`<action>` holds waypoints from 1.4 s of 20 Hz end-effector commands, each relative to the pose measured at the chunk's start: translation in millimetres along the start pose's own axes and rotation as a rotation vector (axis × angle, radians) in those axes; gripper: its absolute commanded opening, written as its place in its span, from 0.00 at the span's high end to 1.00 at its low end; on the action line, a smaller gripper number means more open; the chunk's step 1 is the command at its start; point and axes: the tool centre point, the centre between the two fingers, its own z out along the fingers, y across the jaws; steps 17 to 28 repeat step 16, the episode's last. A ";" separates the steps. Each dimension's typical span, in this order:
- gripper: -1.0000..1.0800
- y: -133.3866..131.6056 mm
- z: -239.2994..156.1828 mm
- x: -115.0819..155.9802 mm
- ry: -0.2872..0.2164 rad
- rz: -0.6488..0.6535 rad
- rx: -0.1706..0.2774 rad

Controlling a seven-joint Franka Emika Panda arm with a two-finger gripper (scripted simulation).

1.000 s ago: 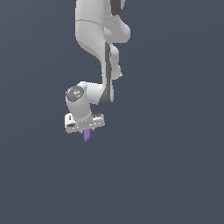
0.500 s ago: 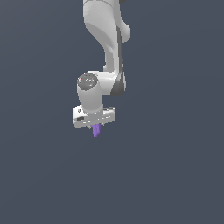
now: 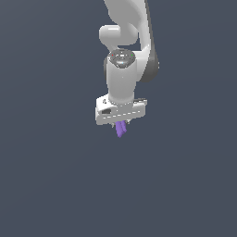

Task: Pick up the object and move it to a goal position.

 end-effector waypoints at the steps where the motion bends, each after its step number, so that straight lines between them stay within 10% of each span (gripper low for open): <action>1: 1.00 -20.2 -21.4 6.2 -0.001 0.001 0.000; 11: 1.00 -67.9 -72.2 25.1 0.000 0.001 0.001; 28: 1.00 -72.3 -77.0 28.1 0.000 0.001 0.002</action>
